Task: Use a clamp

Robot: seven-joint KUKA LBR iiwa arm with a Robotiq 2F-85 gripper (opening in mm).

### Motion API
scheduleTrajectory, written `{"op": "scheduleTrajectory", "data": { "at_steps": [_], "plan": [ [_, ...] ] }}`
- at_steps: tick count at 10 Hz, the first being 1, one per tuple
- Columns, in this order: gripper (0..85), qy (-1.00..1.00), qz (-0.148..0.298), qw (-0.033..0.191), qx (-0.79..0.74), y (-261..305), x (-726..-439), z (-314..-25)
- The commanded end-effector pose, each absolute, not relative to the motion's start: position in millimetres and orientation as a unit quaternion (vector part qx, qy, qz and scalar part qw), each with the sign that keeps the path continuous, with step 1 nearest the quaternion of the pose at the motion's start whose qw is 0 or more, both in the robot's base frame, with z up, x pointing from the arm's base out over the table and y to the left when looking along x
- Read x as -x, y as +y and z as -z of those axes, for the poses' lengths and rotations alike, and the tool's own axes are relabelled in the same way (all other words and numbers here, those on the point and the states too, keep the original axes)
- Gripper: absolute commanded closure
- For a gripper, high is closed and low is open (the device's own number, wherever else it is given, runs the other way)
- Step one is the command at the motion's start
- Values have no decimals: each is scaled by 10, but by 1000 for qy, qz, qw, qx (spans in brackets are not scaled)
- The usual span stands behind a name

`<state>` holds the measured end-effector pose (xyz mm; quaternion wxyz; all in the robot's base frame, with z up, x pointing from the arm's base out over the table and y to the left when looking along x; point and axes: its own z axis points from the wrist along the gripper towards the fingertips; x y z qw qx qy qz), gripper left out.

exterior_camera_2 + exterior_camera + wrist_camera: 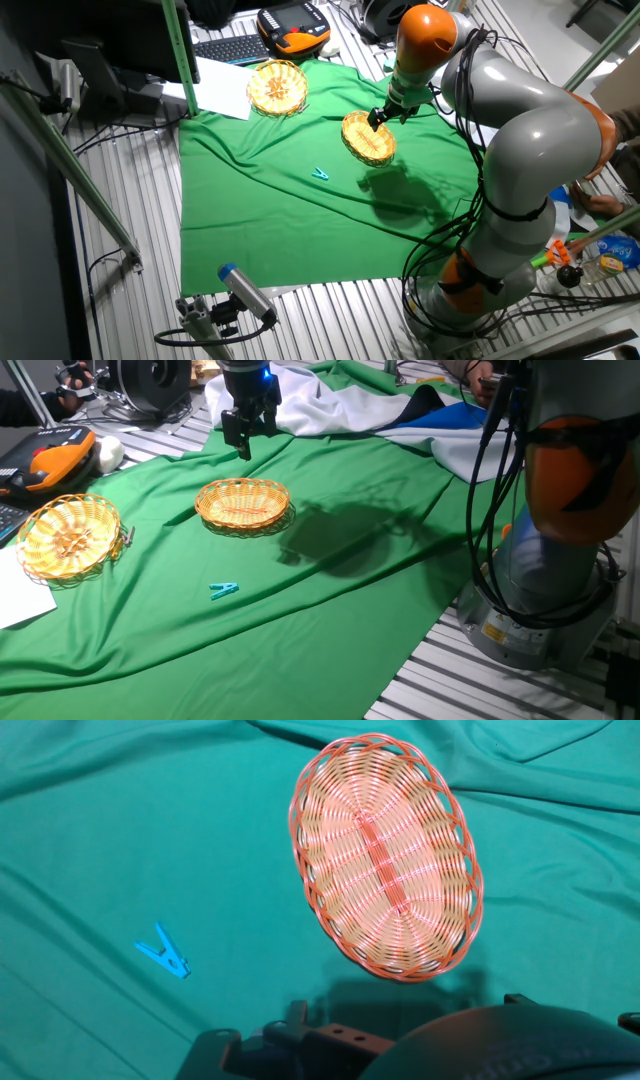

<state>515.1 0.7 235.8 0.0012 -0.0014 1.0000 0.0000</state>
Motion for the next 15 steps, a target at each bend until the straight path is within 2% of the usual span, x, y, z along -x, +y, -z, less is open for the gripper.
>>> {"op": "scheduleTrajectory", "data": {
  "at_steps": [1, 15],
  "plan": [
    [850, 977, 56, -118, 170, 7, -5149, -2357],
    [850, 976, 55, -118, 176, 8, -5148, -2358]
  ]
}}
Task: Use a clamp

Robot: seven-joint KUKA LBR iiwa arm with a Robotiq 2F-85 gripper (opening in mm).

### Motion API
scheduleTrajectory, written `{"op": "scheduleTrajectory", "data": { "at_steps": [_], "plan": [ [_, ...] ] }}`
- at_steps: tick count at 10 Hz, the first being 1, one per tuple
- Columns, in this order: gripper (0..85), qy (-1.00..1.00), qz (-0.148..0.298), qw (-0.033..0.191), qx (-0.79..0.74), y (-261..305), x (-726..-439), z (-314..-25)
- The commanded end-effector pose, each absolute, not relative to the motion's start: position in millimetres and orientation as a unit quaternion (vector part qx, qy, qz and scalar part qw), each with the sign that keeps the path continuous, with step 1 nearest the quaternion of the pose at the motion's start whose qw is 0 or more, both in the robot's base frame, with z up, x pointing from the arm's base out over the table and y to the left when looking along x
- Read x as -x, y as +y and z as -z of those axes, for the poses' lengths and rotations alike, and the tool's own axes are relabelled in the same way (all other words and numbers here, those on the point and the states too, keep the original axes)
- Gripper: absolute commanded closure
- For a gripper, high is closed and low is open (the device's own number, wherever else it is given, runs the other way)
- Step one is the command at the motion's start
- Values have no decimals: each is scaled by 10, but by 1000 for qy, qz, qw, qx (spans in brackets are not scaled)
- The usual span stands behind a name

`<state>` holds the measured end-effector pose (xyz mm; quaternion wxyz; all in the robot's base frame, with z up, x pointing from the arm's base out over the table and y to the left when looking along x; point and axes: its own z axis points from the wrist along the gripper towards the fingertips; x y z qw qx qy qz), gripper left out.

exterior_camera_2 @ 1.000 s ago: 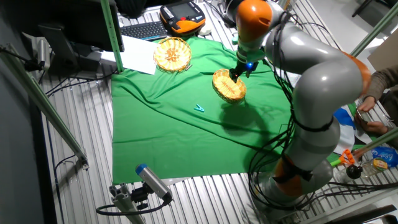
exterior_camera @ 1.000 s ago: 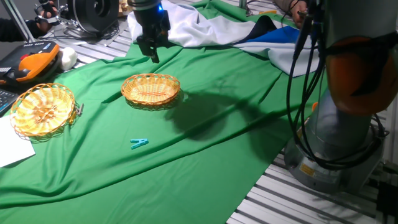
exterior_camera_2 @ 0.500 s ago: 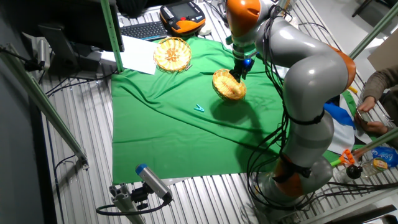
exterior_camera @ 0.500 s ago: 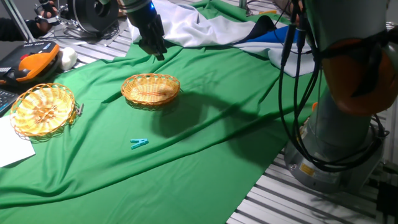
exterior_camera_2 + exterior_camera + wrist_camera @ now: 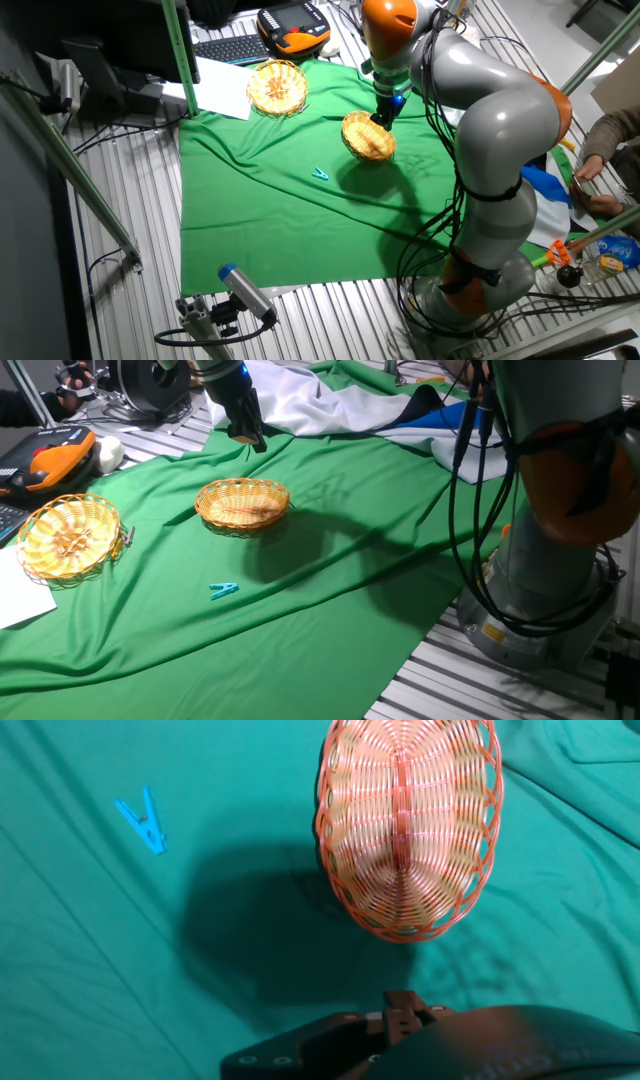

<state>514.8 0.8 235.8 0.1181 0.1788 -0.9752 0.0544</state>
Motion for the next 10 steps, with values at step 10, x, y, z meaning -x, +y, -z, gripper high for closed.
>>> {"op": "scheduleTrajectory", "data": {
  "at_steps": [10],
  "plan": [
    [850, -980, -44, 89, -172, 6, -5148, -2358]
  ]
}}
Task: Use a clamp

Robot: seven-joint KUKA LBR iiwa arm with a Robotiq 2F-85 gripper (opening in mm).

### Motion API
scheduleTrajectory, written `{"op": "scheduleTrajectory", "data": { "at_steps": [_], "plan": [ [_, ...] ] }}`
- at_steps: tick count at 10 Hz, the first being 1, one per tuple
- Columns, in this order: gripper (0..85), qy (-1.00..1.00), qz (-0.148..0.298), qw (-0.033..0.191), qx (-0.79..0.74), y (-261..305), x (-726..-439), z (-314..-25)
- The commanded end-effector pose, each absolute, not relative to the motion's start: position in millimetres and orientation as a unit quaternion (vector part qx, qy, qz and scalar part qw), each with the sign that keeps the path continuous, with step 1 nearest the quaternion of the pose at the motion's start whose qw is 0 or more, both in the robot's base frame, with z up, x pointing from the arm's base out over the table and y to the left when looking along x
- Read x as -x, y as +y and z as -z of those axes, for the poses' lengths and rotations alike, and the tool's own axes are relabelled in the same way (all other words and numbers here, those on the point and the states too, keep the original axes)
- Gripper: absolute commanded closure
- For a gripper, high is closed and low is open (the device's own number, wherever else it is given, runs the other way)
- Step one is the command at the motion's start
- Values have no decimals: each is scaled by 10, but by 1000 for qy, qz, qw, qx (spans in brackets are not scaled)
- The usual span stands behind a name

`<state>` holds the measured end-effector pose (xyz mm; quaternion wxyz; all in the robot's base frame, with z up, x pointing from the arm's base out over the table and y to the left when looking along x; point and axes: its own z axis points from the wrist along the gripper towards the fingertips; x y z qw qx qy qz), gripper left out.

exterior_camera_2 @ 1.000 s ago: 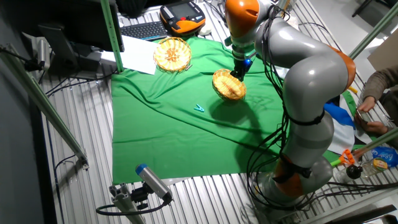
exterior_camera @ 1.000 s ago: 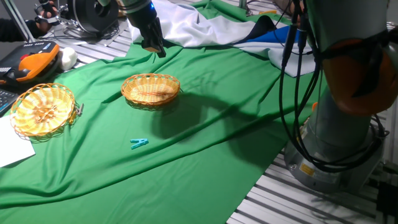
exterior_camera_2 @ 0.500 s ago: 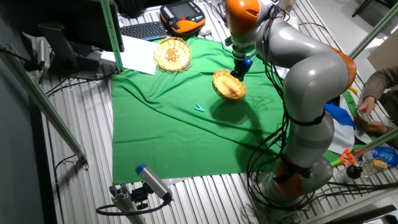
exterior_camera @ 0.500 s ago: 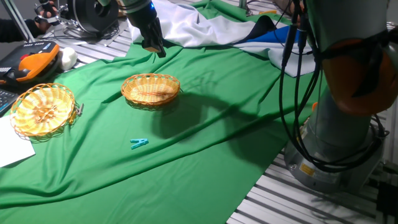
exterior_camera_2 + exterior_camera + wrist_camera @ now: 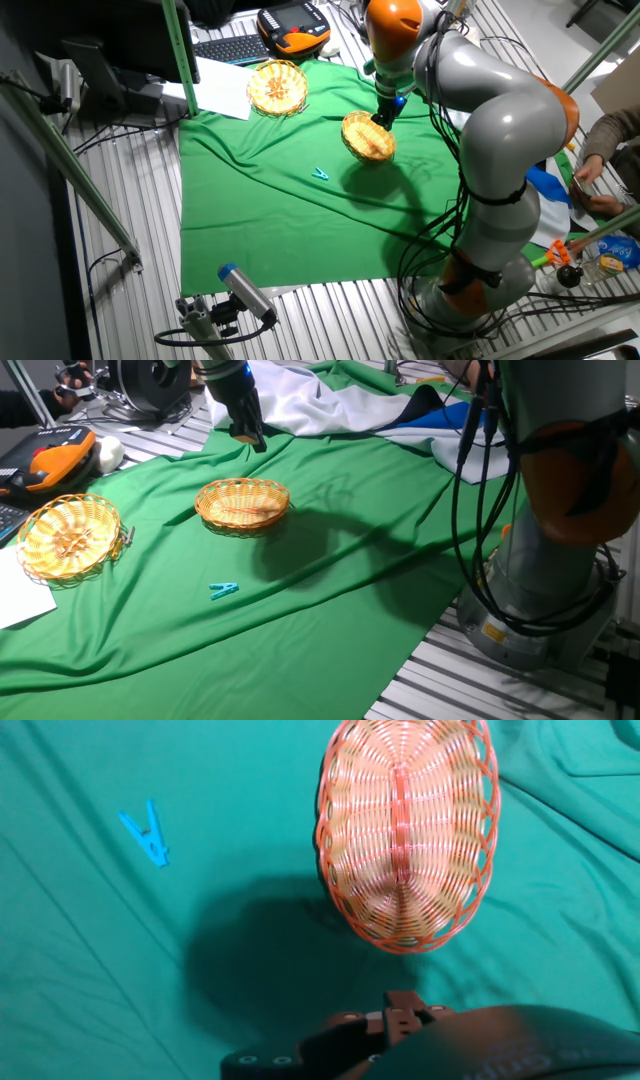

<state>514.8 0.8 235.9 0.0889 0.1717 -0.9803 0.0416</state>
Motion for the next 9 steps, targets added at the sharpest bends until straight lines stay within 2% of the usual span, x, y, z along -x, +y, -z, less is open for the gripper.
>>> {"op": "scheduleTrajectory", "data": {
  "at_steps": [1, 3, 5, 6, 7, 8, 9],
  "plan": [
    [850, -981, -25, 87, -169, 6, -5148, -2358],
    [850, -984, -3, 83, -160, 6, -5148, -2358],
    [850, -985, -34, 80, -149, 6, -5148, -2358],
    [850, -985, -43, 81, -146, 6, -5148, -2358],
    [850, -987, -47, 68, -139, 6, -5148, -2358],
    [850, -985, -54, 65, -152, 6, -5148, -2358],
    [850, -981, -59, 69, -169, 6, -5148, -2358]
  ]
}}
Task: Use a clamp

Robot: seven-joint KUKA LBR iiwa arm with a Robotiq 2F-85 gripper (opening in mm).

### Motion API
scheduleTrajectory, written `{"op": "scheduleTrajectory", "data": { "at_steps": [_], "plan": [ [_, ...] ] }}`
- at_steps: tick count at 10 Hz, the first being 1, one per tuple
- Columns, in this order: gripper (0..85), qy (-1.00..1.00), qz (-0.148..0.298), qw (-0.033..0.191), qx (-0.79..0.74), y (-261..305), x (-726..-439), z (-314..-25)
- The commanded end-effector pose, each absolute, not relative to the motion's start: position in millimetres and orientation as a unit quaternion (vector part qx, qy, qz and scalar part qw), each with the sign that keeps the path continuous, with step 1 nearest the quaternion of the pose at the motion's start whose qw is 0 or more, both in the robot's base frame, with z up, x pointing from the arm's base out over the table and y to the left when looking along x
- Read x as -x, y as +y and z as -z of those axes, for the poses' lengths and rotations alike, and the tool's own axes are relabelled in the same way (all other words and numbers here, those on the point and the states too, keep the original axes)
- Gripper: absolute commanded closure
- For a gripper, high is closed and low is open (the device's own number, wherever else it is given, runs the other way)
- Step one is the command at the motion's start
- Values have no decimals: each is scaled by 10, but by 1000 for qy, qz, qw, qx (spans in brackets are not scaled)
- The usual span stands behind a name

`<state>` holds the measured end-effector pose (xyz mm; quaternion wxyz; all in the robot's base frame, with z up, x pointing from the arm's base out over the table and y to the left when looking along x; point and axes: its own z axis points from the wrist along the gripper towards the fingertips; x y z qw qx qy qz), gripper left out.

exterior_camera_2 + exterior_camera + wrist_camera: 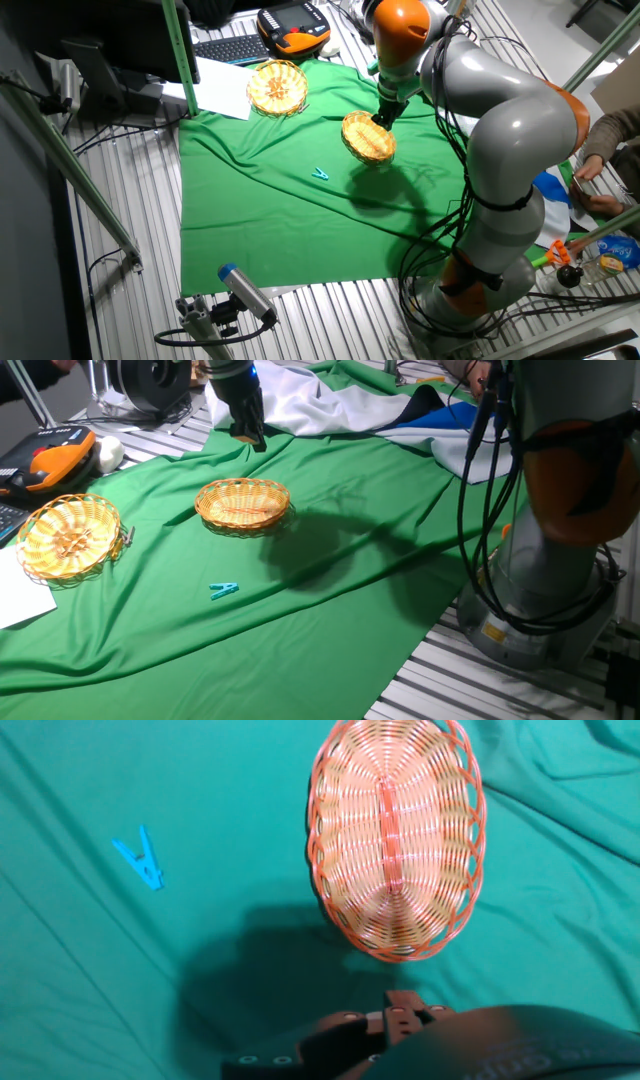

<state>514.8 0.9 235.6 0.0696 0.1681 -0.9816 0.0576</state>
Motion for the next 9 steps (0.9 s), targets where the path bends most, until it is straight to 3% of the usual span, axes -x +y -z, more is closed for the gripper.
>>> {"op": "scheduleTrajectory", "data": {
  "at_steps": [1, 4, 5, 8, 9],
  "plan": [
    [850, -979, -54, 73, -180, 6, -5148, -2358],
    [850, -981, -30, 90, -172, 6, -5148, -2358],
    [680, -981, -26, 89, -169, 6, -5148, -2358],
    [680, -984, -14, 99, -148, 615, -5175, -2189],
    [510, -985, -12, 101, -142, 787, -5144, -2143]
  ]
}}
